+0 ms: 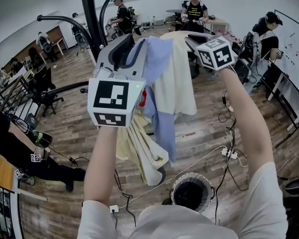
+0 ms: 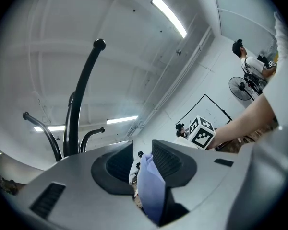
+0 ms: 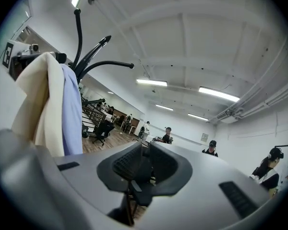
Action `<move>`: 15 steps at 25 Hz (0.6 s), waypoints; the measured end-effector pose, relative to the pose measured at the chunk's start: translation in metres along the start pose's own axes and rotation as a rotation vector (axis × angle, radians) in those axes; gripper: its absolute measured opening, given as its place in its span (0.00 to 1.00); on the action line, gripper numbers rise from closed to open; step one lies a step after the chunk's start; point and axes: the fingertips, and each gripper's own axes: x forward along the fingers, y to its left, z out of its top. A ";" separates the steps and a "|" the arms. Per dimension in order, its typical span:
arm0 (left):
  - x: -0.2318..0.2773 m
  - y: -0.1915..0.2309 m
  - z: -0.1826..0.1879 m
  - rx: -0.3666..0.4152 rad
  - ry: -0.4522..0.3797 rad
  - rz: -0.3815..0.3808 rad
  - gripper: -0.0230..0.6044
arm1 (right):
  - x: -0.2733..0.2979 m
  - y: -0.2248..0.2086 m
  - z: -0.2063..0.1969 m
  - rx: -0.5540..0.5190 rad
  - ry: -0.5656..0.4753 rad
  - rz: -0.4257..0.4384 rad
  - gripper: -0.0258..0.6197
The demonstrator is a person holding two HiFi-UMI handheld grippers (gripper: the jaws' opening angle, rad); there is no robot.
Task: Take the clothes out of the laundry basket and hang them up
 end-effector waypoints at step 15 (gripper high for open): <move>-0.044 -0.030 0.025 -0.017 0.051 0.004 0.20 | -0.095 0.038 0.043 -0.071 -0.082 -0.003 0.08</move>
